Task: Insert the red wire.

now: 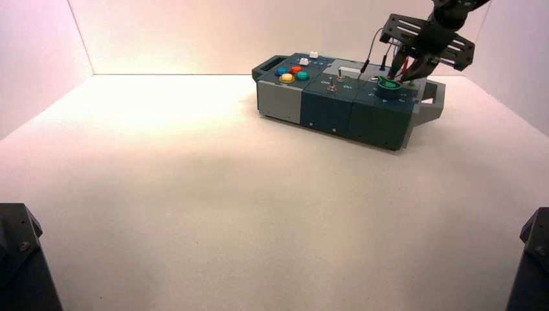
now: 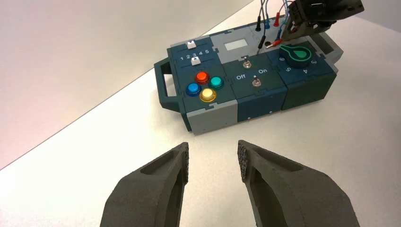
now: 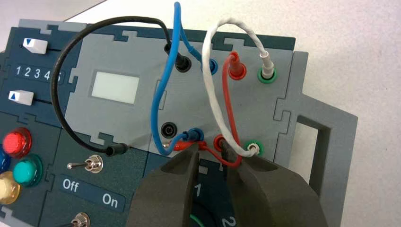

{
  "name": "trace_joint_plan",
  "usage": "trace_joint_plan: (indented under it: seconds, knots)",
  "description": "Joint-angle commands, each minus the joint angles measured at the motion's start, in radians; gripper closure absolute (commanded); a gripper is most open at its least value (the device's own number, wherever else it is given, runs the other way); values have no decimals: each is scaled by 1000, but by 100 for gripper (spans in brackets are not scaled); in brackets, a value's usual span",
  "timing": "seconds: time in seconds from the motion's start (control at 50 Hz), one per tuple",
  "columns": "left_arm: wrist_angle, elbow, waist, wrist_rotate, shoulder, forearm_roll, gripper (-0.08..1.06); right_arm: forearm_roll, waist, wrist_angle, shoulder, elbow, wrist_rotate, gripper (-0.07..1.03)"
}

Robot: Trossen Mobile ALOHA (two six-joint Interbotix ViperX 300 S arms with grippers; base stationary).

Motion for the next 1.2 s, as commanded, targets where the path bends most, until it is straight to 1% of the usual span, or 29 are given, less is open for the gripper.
trace_joint_plan:
  seconds: [0.02,0.22,0.32,0.4,0.46,0.6,0.78,0.8,0.82,0.98,1.1,1.2]
  knots:
    - [-11,-9,-2,3,-5,2,41,-17,-3,-35,-14,-20,-3,71]
    - [-11,-9,-2,3,-5,2,41,-25,-3,-64,-3,-18,-5,78]
    - [-9,-9,-2,3,-5,2,42,-38,-3,-78,2,-15,-6,86]
    - [-11,-11,-2,3,-5,2,41,-49,-3,-86,2,-11,-6,94]
    - [-11,-9,-2,3,-5,2,41,-54,-3,-89,-2,-8,-6,97]
    - [-11,-11,-2,3,-2,2,41,-54,-2,-89,-21,-2,-6,98]
    - [-9,-11,-2,3,-2,2,41,-64,-2,-75,-64,6,-6,98]
    - [-11,-11,-2,3,0,3,41,-69,-2,-64,-78,6,-8,98]
    - [-11,-11,-2,3,0,2,41,-78,-2,-35,-100,2,-8,98]
    - [-9,-11,-2,3,0,3,41,-100,-2,23,-138,-12,-6,98]
    - [-11,-11,-2,3,0,2,41,-126,-2,87,-160,-28,-6,98]
    - [-11,-11,-2,3,2,3,41,-170,-2,156,-173,-49,-8,98]
